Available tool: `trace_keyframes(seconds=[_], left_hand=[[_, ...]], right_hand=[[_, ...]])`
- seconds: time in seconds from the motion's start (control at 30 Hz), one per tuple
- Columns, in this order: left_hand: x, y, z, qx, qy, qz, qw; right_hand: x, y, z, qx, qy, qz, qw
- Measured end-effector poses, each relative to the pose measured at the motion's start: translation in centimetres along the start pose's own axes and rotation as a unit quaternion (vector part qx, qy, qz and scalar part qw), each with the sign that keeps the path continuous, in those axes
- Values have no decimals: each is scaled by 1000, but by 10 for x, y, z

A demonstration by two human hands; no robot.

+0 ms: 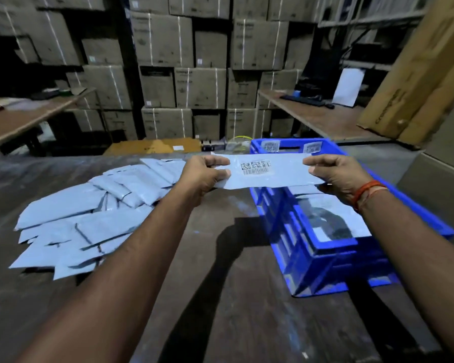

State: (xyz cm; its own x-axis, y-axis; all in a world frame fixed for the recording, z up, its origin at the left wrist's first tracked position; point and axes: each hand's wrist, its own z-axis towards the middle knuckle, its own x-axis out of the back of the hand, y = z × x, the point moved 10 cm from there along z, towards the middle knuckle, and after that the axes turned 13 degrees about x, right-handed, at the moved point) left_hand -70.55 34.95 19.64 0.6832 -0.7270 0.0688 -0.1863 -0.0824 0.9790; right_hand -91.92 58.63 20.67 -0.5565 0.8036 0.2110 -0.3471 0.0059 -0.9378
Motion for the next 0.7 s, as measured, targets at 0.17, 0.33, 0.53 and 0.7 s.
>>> trace_keyframes(seconds=[0.17, 0.33, 0.53, 0.7], left_hand=[[-105, 34, 53, -37, 7, 59, 998], [-181, 37, 112, -26, 51, 145, 988], [-204, 29, 167, 7, 168, 296, 940], [-221, 30, 206, 22, 195, 416, 888]], right_hand=[[94, 38, 51, -17, 65, -17, 998], [161, 85, 116, -20, 100, -93, 990], [162, 108, 181, 24, 61, -197, 978], [131, 135, 220, 14, 4, -275, 961]])
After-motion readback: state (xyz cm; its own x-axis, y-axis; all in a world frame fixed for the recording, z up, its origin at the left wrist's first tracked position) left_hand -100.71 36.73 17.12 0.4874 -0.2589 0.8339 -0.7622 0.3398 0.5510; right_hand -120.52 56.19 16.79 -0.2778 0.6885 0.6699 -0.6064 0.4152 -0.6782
